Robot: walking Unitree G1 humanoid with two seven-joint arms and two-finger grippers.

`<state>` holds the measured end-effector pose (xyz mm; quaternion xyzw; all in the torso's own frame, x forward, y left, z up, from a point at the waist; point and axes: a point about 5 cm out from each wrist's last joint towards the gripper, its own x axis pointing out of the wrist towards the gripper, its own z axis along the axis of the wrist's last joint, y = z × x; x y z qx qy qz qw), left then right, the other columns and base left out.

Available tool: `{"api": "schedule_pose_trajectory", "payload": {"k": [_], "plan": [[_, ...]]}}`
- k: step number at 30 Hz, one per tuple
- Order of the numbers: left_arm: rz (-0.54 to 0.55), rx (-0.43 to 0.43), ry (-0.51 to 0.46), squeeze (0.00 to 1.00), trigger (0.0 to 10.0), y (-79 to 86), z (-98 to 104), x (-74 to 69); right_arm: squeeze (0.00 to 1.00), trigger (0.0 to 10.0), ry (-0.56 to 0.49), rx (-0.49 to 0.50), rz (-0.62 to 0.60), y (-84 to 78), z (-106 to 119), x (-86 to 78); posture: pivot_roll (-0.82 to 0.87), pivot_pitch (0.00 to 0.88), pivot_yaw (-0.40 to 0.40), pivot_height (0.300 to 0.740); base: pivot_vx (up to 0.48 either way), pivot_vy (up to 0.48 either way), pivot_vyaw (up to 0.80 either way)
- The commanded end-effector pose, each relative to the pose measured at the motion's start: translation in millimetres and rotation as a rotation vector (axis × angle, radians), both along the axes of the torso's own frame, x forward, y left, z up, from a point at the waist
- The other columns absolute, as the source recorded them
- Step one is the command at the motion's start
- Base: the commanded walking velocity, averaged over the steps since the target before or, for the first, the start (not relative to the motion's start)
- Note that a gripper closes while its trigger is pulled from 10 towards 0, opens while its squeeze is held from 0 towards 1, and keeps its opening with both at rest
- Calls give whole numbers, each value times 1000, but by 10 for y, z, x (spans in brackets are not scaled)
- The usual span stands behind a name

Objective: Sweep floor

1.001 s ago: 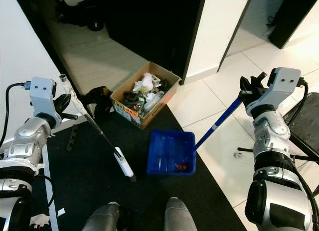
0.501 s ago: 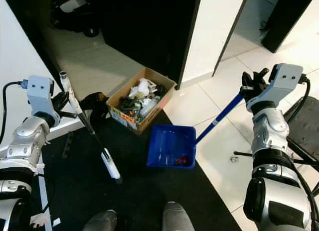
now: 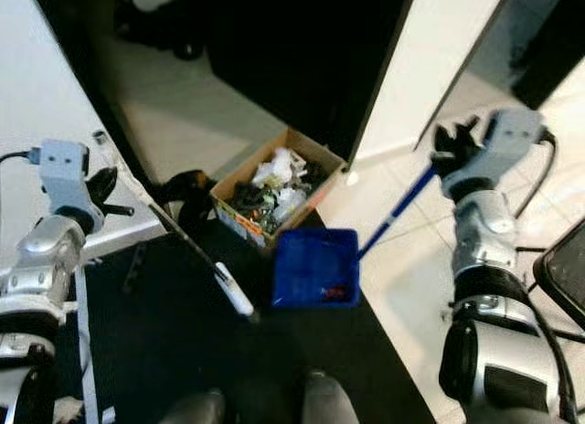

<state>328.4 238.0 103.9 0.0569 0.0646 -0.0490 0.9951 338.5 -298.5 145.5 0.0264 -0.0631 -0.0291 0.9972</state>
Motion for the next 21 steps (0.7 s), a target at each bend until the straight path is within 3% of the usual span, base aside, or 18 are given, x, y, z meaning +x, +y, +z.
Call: {"api": "schedule_pose_trajectory", "payload": {"k": [1,16,19,20,21], "plan": [[-1,9,-54,0,10000,17,128,39,0,10000,-56,8,-25,-58,112,3,4,0,13,740,390,0,0],[-18,19,-47,0,10000,-1,124,36,0,10000,-46,-8,-56,-160,92,-65,-2,0,20,740,365,0,0],[-22,21,-45,0,10000,-12,117,33,0,10000,-36,-33,-94,-300,110,-129,-2,4,18,740,347,0,0],[-24,21,-43,0,10000,-20,112,31,0,10000,-45,-28,-163,-527,190,-223,-2,7,19,740,334,0,0],[-27,22,-42,0,10000,-25,108,28,0,10000,-56,-24,-188,-623,247,-260,-3,9,20,740,334,0,0]]}}
